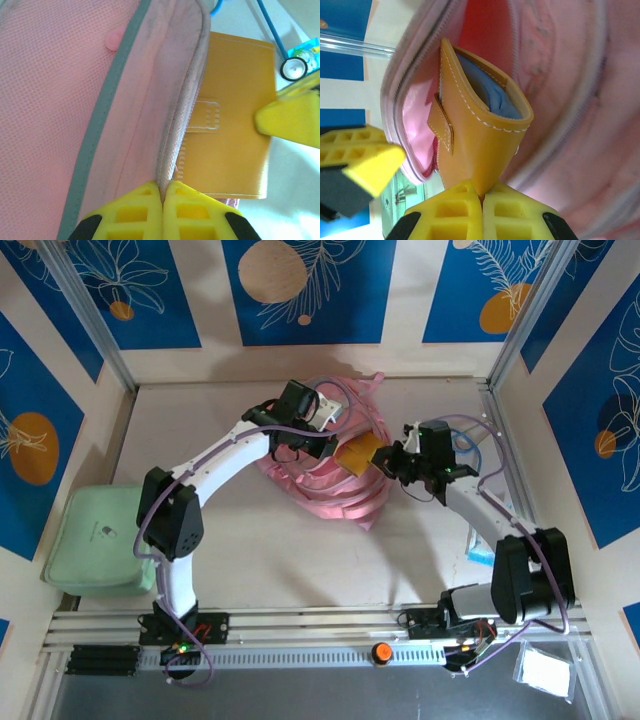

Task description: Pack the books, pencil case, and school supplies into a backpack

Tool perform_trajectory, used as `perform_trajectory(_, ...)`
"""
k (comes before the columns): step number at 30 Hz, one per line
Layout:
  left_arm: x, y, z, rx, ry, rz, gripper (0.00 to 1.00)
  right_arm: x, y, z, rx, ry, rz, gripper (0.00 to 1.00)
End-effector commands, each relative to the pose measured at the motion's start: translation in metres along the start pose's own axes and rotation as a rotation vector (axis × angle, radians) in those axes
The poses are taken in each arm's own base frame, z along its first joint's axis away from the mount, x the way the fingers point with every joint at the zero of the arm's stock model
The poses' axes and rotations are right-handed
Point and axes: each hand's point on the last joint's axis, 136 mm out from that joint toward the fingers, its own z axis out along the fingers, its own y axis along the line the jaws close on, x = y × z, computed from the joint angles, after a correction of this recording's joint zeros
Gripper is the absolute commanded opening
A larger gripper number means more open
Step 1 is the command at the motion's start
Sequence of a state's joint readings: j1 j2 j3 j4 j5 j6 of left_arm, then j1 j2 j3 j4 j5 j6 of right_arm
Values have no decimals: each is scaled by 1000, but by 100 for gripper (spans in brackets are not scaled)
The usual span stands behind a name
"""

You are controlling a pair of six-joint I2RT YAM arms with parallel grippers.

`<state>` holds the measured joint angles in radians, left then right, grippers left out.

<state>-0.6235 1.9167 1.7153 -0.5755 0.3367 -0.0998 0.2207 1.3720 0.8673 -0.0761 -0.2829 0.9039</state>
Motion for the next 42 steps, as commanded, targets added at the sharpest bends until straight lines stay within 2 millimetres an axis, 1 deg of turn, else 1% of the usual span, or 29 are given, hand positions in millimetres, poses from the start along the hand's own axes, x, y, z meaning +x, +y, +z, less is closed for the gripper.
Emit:
perform_trajectory(1,-30,-21,-24,84,-117,24,0,-17,12,13,52,-28,74,1)
perform_trajectory(5,-36,-23,-32,90,-147,25,0,-26,11,38,119,-4,200,0)
perform_trajectory(6,-37,-23,-34,93,-153,23,0,-28,13,45,118,2,218,0)
perform_trajectory(9,-41,-23,-39,95,-178,6,0,-34,21,63,139,-19,201,0)
perform_trajectory(12,-44,-20,-43,97,-203,-15,0,-39,35,78,78,-33,170,2)
perform_trajectory(15,-47,-17,-45,105,-225,-44,0,-40,39,91,25,-28,166,8)
perform_trajectory(17,-49,-14,-46,113,-237,-64,0,-38,37,94,-5,-13,178,17)
perform_trajectory(19,-50,-11,-45,114,-240,-84,0,-35,41,90,-46,-9,161,32)
perform_trajectory(20,-49,-9,-44,112,-238,-96,0,-33,43,84,-48,-11,155,38)
perform_trajectory(21,-49,-6,-44,106,-235,-105,0,-32,44,78,-45,-15,143,41)
perform_trajectory(22,-48,-3,-44,102,-233,-117,0,-30,44,69,-31,-24,132,43)
perform_trajectory(24,-47,1,-43,100,-229,-136,1,-26,36,53,22,-39,129,45)
perform_trajectory(27,-46,3,-43,106,-230,-149,4,-18,23,30,82,-58,152,44)
perform_trajectory(28,-45,3,-42,113,-230,-152,8,-14,17,24,103,-63,163,43)
perform_trajectory(30,-43,3,-39,123,-226,-161,17,-8,6,13,142,-78,184,43)
perform_trajectory(32,-38,3,-38,135,-220,-176,25,-5,-6,2,182,-115,193,43)
perform_trajectory(33,-35,6,-38,131,-221,-195,29,-3,-11,-2,196,-130,195,43)
perform_trajectory(36,-24,23,-43,98,-245,-282,47,-3,-17,-13,225,-174,172,46)
perform_trajectory(37,-18,33,-46,69,-254,-319,53,-2,-17,-16,232,-182,155,47)
perform_trajectory(40,6,58,-51,-15,-261,-440,59,-2,-15,-20,255,-197,115,48)
perform_trajectory(42,25,72,-49,-64,-250,-540,62,0,-14,-20,263,-196,95,49)
